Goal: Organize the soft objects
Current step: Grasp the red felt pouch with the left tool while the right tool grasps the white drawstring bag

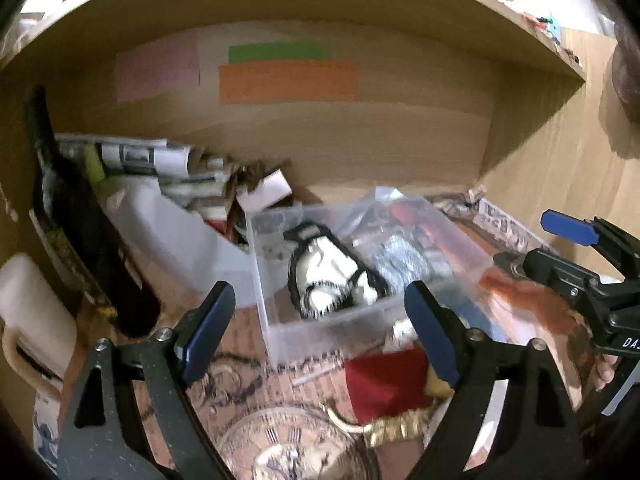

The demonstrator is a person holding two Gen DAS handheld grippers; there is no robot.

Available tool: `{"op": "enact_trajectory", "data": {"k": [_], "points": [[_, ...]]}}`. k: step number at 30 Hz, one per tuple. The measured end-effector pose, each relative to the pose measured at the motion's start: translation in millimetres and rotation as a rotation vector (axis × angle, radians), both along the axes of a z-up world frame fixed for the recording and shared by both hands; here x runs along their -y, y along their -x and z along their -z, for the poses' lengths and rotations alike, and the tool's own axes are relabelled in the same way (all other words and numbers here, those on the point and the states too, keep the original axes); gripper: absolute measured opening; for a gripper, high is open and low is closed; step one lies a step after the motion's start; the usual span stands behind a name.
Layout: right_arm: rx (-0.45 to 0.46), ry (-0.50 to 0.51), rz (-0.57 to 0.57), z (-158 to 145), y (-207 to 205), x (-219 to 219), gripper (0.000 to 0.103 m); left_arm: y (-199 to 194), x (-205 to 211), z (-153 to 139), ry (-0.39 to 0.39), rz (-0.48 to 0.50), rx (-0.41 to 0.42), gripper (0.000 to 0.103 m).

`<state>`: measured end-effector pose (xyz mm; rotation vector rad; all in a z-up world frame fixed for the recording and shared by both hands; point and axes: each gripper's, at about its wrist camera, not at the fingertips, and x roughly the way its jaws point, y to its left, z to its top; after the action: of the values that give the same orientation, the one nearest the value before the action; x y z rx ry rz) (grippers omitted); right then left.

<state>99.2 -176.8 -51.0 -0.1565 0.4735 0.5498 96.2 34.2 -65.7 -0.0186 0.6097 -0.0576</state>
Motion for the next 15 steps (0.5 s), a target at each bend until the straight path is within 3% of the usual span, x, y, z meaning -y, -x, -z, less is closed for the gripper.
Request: {"op": "enact_trajectory", "data": {"k": [8, 15], "points": [[-0.141, -0.009, -0.025, 39.3, 18.6, -0.1, 0.074, 10.3, 6.0, 44.2, 0.004, 0.013, -0.123, 0.088], [-0.238, 0.047, -0.066, 78.0, 32.3, -11.5, 0.071, 5.3, 15.0, 78.0, 0.025, 0.038, -0.232, 0.088]]}}
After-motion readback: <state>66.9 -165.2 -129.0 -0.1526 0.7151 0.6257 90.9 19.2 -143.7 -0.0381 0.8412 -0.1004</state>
